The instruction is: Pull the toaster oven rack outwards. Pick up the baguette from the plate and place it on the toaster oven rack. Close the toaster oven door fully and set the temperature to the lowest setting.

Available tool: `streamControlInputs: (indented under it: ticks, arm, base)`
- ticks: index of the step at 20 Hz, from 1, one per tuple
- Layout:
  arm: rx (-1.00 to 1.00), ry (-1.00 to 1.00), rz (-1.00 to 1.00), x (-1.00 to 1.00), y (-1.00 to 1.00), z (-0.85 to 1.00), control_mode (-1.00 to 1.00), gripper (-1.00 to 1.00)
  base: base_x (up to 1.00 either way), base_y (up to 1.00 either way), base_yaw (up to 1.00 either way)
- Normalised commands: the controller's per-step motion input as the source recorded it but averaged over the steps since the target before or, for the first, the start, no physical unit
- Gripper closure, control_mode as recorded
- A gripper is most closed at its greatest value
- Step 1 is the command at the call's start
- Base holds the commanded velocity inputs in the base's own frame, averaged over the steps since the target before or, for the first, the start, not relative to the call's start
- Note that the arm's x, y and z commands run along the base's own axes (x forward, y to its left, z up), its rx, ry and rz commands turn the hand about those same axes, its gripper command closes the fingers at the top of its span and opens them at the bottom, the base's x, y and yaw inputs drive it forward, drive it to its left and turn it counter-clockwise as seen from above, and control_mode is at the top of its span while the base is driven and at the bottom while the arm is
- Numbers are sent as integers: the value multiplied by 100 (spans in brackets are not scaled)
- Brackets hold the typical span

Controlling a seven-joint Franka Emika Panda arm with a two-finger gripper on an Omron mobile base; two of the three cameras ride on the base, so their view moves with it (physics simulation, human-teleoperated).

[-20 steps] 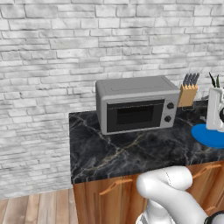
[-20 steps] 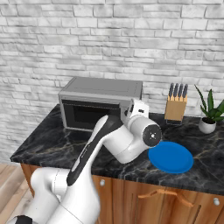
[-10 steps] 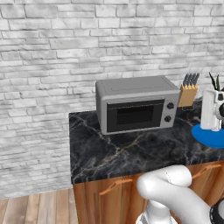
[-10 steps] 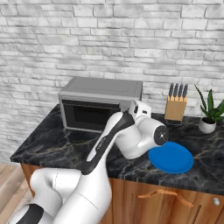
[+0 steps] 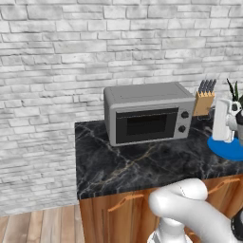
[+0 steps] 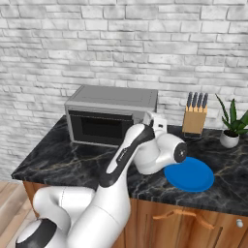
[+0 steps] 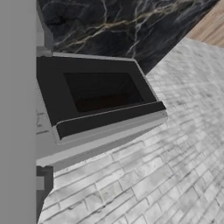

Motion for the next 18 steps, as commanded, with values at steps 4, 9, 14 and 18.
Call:
streamControlInputs:
  ticks: [4, 9, 14, 18]
  arm:
    - [3, -6, 1, 28, 7, -14, -100, -100]
    - [3, -6, 1, 22, 10, -10, -100, -100]
    - [4, -5, 0, 19, 2, -8, -100, -100]
    - [3, 0, 0, 22, 0, -10, -100, -100]
  base:
    - [0, 0, 0]
    - [0, 0, 0]
    - [0, 0, 0]
    - [0, 0, 0]
